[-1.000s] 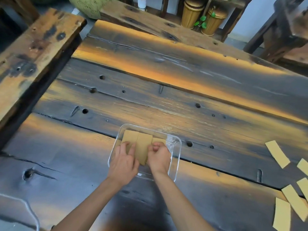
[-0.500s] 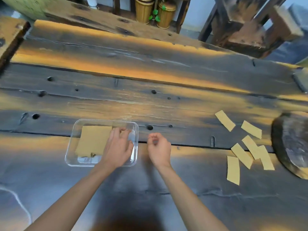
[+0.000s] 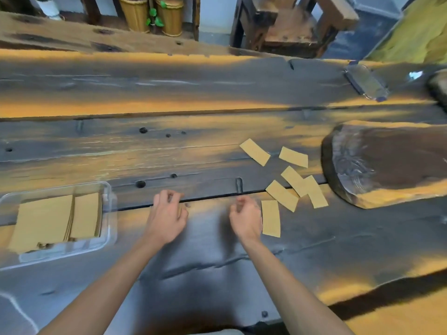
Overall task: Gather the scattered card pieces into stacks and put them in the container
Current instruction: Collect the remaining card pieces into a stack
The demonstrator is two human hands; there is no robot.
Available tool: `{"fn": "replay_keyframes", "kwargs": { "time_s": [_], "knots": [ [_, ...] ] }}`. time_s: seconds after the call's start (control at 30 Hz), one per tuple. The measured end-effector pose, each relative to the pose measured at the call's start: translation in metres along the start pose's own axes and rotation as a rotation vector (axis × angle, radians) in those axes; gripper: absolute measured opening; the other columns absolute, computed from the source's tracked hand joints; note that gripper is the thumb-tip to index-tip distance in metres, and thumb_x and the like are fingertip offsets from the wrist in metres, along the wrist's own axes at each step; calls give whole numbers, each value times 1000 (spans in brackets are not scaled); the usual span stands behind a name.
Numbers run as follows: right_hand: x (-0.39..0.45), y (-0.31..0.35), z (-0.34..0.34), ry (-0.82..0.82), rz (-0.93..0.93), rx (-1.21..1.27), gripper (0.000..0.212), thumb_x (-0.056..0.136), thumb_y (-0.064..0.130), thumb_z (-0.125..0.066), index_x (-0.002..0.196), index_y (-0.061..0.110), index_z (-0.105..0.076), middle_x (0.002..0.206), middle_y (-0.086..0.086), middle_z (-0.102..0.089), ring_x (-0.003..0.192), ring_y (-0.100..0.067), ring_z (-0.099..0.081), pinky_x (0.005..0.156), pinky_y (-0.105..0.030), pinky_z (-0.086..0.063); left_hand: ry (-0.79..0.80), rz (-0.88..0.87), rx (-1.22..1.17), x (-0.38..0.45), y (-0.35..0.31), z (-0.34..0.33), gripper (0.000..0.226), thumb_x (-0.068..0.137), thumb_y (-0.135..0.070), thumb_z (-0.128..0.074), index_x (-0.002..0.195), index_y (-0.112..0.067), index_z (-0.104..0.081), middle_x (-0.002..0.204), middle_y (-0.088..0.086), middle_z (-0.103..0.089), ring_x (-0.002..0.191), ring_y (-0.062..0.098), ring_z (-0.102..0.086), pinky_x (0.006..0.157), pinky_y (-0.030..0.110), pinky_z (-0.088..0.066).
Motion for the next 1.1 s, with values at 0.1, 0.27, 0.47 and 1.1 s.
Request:
{"fn": "replay_keyframes", "kwargs": {
  "time_s": [0.1, 0.27, 0.47, 1.1],
  "knots": [
    [19, -53, 28, -56, -110, -128, 49, 91, 33, -63, 133, 12, -49, 132, -13, -50, 127, -33, -46, 99, -39, -42, 41, -40, 6, 11, -40, -29, 43, 89, -28, -47, 127, -9, -55, 124, 15, -50, 115, 35, -44, 101, 42, -38],
    [38, -119, 45, -14, -201, -211, 77, 82, 49, -73, 139, 11, -37, 134, -13, -44, 127, -35, -41, 99, -43, -43, 116, -77, 32, 34, -104, -72, 49, 86, -34, -42, 126, -12, -57, 119, 13, -54, 113, 34, -45, 98, 41, -37],
    [53, -147, 50, 22, -140, -167, 69, 79, 40, -72, 136, 15, -41, 129, -6, -49, 121, -29, -46, 101, -37, -43, 187, -112, 20, 82, -172, -116, 40, 95, -26, -47, 131, -12, -53, 122, 13, -53, 119, 32, -40, 102, 38, -34],
    [147, -131, 75, 162, 214, -284, 84, 83, 32, -67, 153, 11, -26, 133, -9, -39, 127, -27, -39, 111, -34, -38, 262, -382, 550, 258, -238, -110, 91, 82, -4, -62, 156, -18, -10, 164, -3, -12, 151, 24, -5, 114, 48, -30]
  ]
}}
Point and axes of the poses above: each hand's wrist, its own x-axis towards the middle knuckle, its own z-axis out of the back of the hand, y = z × x, the point moved 6 cm from there along x, towards the middle knuckle
